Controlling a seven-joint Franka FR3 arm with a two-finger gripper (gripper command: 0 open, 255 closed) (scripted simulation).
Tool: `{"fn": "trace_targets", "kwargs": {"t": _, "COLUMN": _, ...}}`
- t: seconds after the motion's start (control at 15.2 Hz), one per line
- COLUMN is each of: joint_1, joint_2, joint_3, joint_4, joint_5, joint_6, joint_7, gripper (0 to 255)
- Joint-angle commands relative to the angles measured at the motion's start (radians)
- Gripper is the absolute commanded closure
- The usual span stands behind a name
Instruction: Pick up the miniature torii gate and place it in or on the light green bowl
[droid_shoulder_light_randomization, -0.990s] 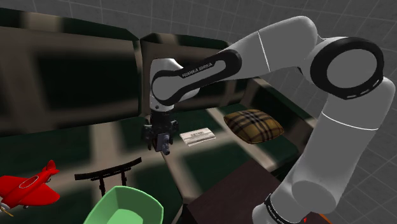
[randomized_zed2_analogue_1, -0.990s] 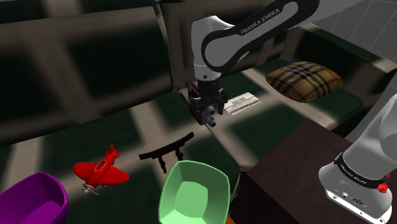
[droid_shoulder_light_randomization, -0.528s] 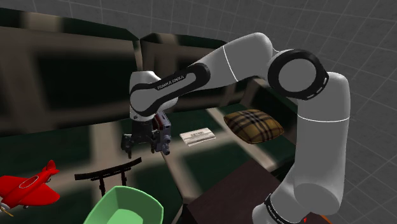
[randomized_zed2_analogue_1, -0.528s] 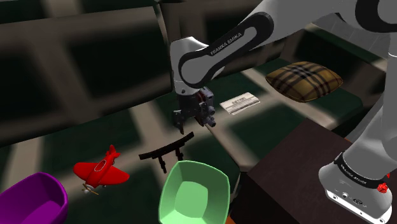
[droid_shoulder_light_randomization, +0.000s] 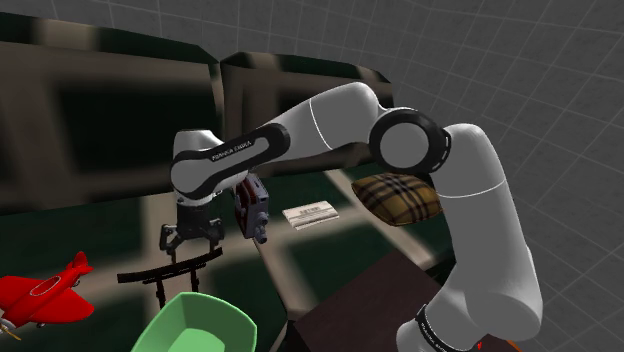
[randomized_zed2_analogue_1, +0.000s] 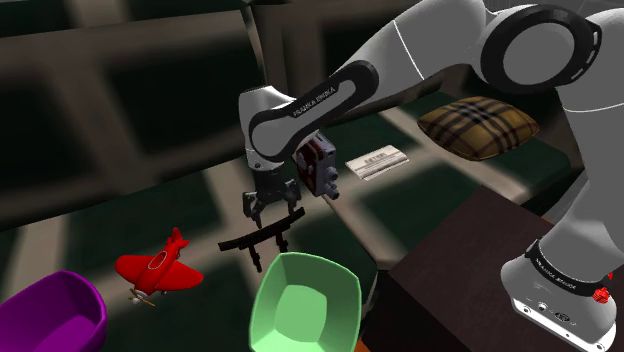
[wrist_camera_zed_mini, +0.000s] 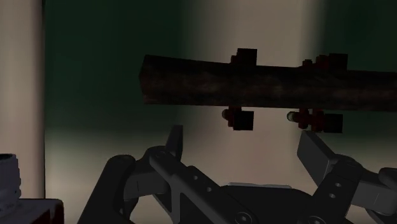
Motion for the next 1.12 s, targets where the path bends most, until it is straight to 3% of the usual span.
{"fn": "trace_targets", "kwargs": {"t": 0.0, "joint_1": 0.009, "joint_2": 0.027, "joint_3": -0.002, "joint_4": 0.017, "joint_5": -0.003, "joint_6": 0.011, "joint_7": 0.004, "gripper": 0}}
{"fn": "trace_targets", "kwargs": {"t": 0.33, "joint_1": 0.021, "joint_2": 0.06, "joint_3": -0.005, "joint_4": -0.006, "joint_5": -0.006, "joint_6": 0.068, "joint_7": 0.006, "gripper": 0}}
{"fn": "trace_targets", "kwargs": {"t": 0.86, "joint_1": 0.021, "joint_2": 0.06, "joint_3": -0.005, "joint_4": -0.006, "joint_5": -0.006, "joint_6": 0.068, "joint_7": 0.006, "gripper": 0}}
{"fn": "trace_targets", "kwargs": {"t": 0.92, "joint_1": 0.021, "joint_2": 0.06, "joint_3": -0.005, "joint_4": -0.006, "joint_5": -0.006, "joint_6": 0.068, "joint_7": 0.006, "gripper": 255}}
{"fn": "trace_targets", "kwargs": {"t": 1.06, "joint_1": 0.021, "joint_2": 0.06, "joint_3": -0.005, "joint_4": -0.006, "joint_5": -0.006, "joint_6": 0.068, "joint_7": 0.006, "gripper": 255}}
